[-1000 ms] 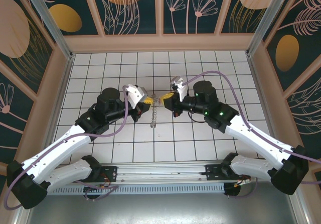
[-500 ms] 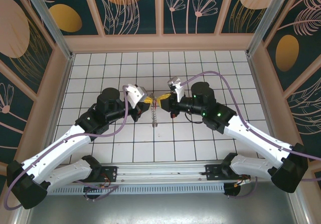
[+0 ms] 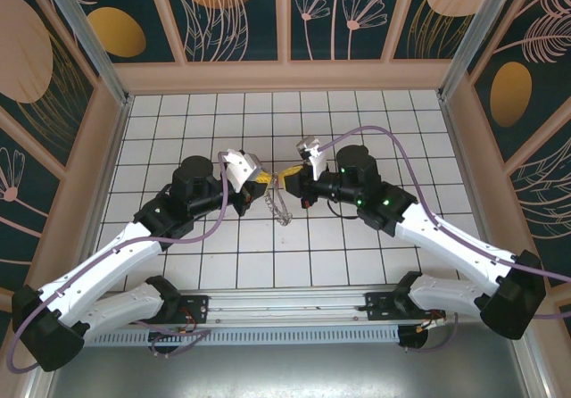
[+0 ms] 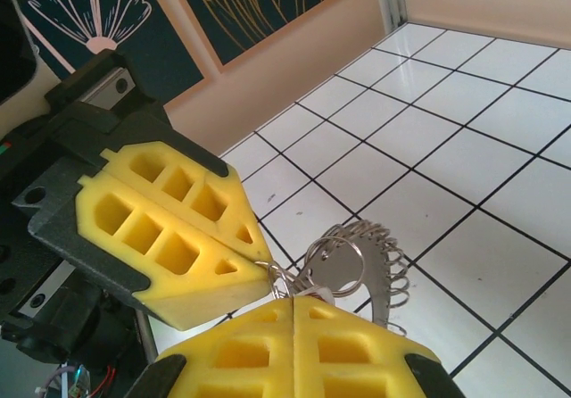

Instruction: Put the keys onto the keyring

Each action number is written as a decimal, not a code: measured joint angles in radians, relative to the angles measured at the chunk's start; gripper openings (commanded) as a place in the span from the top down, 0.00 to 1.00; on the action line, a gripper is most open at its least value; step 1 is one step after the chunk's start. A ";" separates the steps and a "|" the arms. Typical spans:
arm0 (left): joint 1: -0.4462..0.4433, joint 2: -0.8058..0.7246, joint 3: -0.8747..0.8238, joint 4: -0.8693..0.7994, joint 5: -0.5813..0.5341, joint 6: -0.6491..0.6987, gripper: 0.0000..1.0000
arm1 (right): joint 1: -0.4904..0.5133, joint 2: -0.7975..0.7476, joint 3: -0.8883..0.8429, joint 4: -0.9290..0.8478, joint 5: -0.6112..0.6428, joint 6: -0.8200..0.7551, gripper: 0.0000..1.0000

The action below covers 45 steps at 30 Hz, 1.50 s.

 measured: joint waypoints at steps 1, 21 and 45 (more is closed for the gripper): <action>0.000 0.000 0.000 0.000 0.000 0.000 1.00 | 0.000 0.002 0.000 0.000 0.002 0.000 1.00; 0.000 0.000 0.000 0.000 0.001 0.000 1.00 | 0.000 0.020 0.000 0.001 0.023 0.000 1.00; 0.000 0.000 0.000 0.000 -0.008 0.000 1.00 | 0.007 -0.039 -0.002 -0.008 0.027 -0.001 1.00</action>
